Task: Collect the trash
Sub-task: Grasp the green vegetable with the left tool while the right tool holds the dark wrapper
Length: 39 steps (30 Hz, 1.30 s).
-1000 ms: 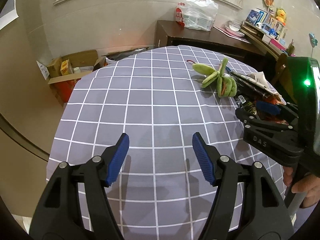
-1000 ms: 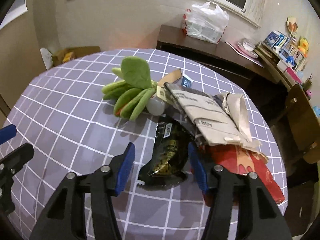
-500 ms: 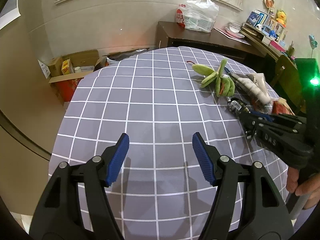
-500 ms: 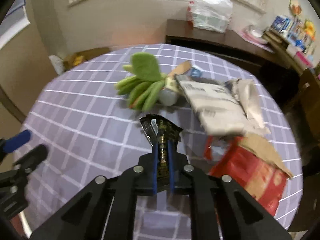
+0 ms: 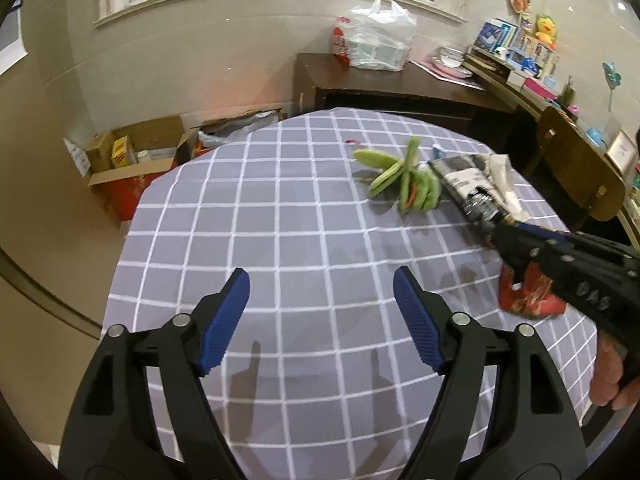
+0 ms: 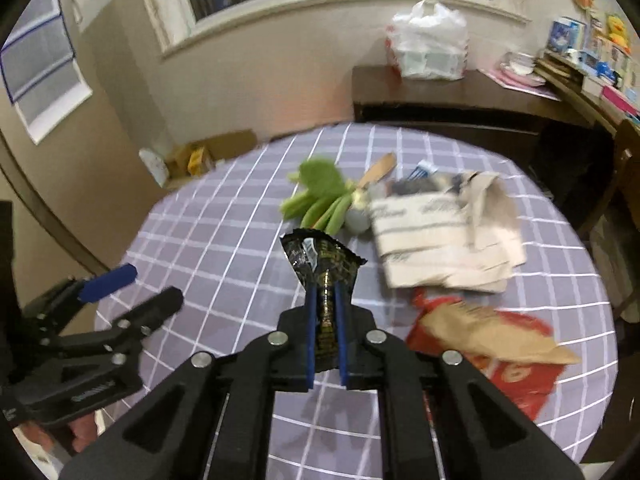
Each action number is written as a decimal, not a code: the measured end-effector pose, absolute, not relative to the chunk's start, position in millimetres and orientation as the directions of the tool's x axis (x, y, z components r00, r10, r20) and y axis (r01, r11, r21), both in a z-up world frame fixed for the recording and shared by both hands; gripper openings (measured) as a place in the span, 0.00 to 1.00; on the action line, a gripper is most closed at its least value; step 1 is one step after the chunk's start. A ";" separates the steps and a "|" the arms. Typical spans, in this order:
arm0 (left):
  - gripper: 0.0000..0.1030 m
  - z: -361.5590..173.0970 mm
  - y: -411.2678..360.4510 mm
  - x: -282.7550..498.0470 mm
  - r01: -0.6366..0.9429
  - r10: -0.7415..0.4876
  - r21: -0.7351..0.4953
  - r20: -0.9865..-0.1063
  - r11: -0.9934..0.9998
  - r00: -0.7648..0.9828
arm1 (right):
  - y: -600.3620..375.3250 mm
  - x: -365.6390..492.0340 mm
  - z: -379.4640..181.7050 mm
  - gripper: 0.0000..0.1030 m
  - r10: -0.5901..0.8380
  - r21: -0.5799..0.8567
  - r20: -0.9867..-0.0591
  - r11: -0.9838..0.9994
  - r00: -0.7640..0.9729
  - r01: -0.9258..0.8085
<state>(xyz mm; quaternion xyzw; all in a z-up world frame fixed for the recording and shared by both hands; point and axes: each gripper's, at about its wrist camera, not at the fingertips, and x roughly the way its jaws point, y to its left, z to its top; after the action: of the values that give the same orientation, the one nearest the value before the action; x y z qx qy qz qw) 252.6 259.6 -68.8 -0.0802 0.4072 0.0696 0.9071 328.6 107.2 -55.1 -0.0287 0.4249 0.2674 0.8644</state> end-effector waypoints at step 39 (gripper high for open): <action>0.07 -49.6 233.8 359.0 0.038 -0.114 -0.118 -0.752 0.992 0.649 | -16.0 416.2 -51.0 0.09 0.312 0.181 -0.758 0.944 0.572 -0.275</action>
<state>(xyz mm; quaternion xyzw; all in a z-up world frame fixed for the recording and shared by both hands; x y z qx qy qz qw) 359.0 233.8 -49.6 -0.0460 0.4169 -0.0419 0.9068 416.2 -16.0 -51.0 0.0216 0.4318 0.1655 0.8864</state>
